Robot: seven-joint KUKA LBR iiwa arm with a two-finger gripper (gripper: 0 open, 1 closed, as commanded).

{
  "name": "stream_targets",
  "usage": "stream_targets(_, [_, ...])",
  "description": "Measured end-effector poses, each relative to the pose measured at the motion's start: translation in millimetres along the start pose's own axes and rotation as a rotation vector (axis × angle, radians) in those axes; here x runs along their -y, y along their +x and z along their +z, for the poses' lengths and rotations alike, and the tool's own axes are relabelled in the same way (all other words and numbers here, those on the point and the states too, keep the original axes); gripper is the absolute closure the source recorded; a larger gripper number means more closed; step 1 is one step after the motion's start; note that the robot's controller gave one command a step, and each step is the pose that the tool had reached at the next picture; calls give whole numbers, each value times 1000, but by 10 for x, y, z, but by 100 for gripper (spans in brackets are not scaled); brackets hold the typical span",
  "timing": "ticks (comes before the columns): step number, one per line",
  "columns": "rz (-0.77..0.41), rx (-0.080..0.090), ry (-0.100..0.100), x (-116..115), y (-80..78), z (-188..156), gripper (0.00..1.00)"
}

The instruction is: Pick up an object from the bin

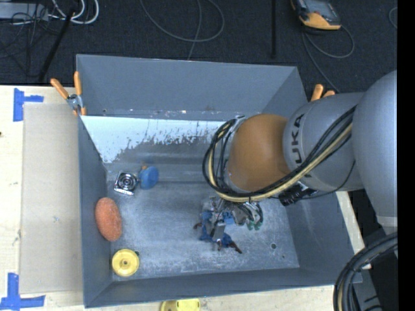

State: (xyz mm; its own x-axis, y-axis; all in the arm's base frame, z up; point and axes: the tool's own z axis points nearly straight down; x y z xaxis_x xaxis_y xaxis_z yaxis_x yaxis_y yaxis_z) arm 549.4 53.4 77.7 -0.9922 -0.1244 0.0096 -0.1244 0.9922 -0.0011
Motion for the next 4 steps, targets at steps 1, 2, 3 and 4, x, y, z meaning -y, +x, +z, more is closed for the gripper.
stream_targets(1, [2, 0, 0, 1, 0, 0, 100])
stream_targets(2, [2, 0, 0, 1, 0, 0, 100])
stream_targets(3, [-15, 10, -2, -48, 24, -1156, 100])
stream_targets(4, [-14, 10, -2, -45, 24, -1156, 100])
